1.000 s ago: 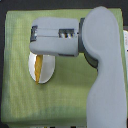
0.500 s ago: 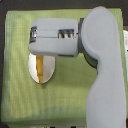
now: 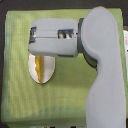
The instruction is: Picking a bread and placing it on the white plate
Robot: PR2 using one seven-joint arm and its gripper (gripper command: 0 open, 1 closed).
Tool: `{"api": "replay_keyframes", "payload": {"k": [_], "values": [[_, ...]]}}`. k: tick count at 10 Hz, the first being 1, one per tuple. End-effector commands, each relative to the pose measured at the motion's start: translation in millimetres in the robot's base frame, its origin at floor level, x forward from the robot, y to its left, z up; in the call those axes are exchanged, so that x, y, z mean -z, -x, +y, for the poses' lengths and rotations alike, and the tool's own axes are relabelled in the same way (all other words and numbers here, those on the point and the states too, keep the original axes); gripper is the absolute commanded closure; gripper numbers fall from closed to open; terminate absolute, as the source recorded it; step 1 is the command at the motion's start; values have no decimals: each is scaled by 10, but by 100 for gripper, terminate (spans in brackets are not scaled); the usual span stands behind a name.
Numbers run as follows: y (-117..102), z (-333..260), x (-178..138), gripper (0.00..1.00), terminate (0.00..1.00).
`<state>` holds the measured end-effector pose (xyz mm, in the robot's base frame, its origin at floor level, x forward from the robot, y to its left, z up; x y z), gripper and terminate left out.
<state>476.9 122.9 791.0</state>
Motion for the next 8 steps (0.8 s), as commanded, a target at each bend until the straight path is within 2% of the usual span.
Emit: {"api": "replay_keyframes", "payload": {"k": [1,4,6,7,8], "values": [[17,4,-36,0,0],[14,-6,-192,0,0],[16,-59,-407,0,0],[21,-163,-641,0,0],[14,-173,-703,0,0]]}}
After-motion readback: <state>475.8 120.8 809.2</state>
